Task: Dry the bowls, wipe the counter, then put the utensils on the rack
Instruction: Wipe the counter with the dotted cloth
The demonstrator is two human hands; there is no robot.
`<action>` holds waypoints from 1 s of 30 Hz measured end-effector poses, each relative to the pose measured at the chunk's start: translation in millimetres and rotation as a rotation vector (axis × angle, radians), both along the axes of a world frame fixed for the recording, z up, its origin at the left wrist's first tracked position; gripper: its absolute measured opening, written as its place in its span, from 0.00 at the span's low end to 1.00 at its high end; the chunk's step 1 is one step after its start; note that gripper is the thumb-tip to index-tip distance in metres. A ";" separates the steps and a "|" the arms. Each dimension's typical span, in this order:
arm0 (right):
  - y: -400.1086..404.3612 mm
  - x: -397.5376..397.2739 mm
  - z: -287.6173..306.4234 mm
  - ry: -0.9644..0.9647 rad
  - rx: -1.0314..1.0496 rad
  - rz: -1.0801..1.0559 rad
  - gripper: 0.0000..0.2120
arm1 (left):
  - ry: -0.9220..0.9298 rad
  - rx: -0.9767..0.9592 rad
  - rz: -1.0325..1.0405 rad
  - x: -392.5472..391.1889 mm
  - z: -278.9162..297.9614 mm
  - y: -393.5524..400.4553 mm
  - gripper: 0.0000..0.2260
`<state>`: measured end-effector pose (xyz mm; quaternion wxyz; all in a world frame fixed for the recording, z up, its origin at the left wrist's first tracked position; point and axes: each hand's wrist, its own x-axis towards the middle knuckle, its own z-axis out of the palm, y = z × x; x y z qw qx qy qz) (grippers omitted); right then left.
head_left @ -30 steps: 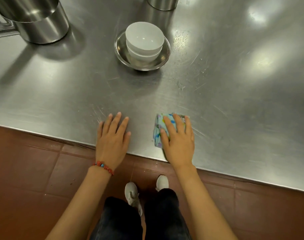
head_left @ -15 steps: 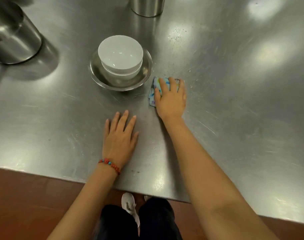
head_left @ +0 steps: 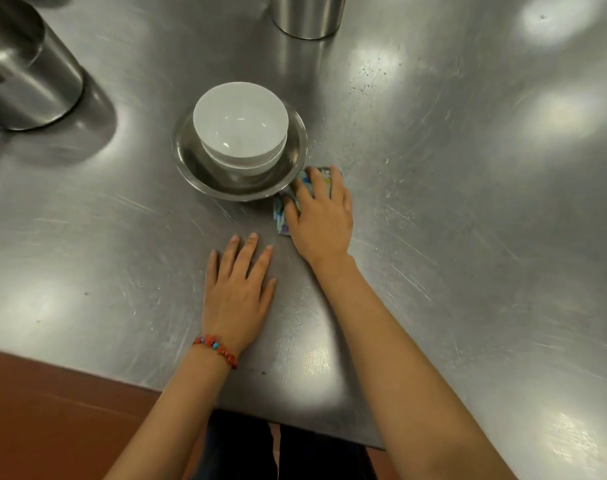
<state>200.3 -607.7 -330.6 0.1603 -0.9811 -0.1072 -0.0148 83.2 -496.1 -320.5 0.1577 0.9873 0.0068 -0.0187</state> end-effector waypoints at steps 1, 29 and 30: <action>-1.8 -5.0 -0.2 -0.008 -0.001 0.009 0.20 | 0.007 -0.005 0.003 -0.2 0.5 -0.8 0.20; -120.1 72.8 -0.9 -0.020 -0.044 -0.218 0.20 | -0.022 -0.050 -0.091 74.0 -0.9 -72.5 0.21; -117.2 60.2 -0.8 -0.036 -0.031 -0.187 0.20 | -0.020 -0.051 -0.100 77.6 -0.2 -75.9 0.21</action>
